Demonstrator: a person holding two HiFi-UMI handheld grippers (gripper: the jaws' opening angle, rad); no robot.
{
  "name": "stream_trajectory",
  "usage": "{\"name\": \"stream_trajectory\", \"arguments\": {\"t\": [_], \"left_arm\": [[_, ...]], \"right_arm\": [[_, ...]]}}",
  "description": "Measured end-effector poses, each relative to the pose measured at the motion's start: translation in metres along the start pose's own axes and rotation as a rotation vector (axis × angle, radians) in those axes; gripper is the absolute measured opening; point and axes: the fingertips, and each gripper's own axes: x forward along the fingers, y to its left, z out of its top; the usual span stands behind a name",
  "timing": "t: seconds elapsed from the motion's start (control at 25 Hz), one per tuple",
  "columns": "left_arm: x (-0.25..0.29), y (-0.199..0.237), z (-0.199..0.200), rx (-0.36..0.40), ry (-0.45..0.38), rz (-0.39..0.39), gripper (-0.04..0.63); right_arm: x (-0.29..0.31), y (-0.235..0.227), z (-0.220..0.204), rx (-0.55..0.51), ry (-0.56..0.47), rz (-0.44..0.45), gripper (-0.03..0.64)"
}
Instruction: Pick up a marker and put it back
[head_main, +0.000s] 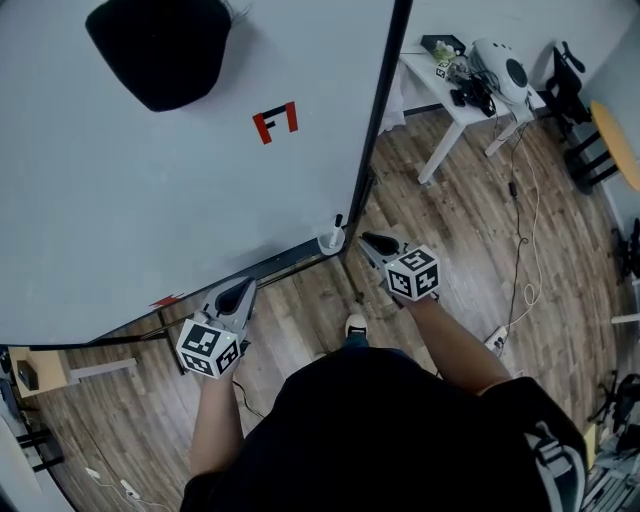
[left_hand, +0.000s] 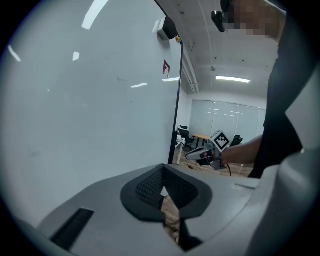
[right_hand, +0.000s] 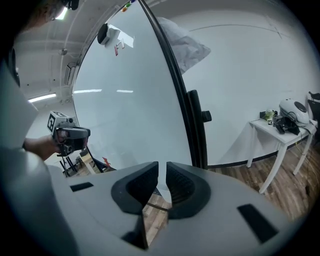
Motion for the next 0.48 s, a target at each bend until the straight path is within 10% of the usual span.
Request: {"name": "stream_trajectory", "arguments": {"t": [0.48], "left_arm": [[0.015, 0.020, -0.011, -0.036, 0.046, 0.043, 0.012]], "right_arm": [[0.061, -0.028, -0.025, -0.004, 0.115, 0.029, 0.087]]}}
